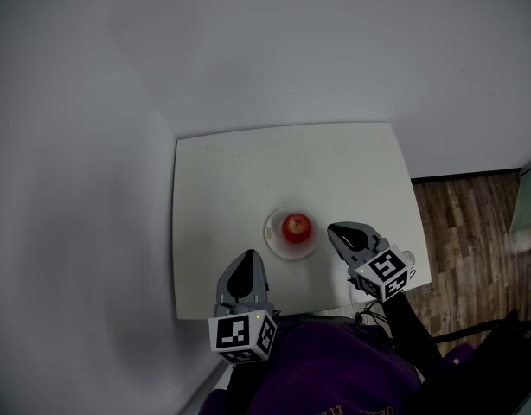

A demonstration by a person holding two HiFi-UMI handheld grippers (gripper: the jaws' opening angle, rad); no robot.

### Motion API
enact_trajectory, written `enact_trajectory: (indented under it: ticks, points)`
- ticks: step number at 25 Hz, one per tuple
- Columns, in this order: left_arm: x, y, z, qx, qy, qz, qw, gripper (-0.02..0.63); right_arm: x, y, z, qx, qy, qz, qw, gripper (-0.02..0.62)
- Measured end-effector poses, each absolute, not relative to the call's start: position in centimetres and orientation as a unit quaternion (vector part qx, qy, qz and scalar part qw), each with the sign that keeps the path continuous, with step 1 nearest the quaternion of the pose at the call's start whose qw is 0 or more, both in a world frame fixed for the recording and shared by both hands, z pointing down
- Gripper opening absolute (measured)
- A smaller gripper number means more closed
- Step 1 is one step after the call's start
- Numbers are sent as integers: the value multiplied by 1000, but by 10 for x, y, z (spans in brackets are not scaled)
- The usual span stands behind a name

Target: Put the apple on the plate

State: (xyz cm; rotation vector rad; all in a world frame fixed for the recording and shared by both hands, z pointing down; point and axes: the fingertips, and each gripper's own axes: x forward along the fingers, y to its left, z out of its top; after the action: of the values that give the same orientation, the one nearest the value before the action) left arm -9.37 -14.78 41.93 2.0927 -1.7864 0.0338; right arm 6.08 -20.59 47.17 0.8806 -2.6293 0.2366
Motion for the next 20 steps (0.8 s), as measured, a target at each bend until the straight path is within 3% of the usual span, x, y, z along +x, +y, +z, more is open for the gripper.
enact_trajectory:
  ticks: [20]
  points:
    - [-76,-141,420,769,-610,13,191,6,63,-196,455,332,-927,85,152,11]
